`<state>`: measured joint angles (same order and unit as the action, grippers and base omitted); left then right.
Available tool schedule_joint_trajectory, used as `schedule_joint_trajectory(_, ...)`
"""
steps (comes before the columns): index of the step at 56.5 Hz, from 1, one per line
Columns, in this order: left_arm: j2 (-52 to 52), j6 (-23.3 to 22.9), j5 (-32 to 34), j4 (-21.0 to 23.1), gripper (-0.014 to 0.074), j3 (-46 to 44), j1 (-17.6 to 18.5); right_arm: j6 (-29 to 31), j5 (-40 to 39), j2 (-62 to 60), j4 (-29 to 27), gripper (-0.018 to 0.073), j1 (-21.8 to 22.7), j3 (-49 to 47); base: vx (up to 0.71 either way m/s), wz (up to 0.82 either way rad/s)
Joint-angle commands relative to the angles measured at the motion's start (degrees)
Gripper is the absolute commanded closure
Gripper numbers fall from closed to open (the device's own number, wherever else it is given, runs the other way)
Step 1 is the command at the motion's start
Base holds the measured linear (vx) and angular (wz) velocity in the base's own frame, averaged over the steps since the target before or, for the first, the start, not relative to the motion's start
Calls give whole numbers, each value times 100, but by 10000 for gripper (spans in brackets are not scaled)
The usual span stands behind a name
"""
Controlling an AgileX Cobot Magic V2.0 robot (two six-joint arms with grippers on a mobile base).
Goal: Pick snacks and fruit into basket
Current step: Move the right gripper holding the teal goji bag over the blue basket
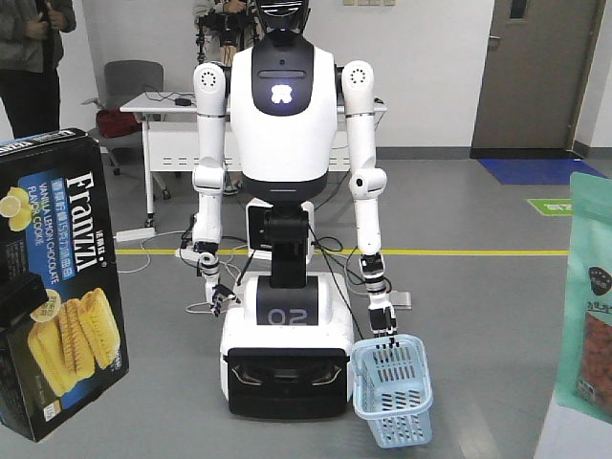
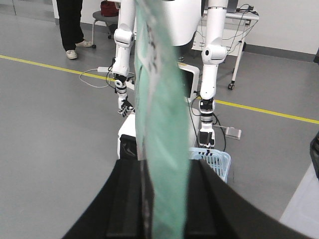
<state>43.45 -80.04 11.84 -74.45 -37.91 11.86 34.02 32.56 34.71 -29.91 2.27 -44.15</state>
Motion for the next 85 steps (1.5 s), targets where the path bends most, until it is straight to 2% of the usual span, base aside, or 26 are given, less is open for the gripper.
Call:
schedule_joint_trajectory(1,-41,-41,132,113,594,-190,15,26,-471,8,-111,568,21,-172,35,7)
schedule_joint_trajectory(85,-41,-41,132,113,594,-190,15,26,-469,8,-111,568,21,-172,33,1)
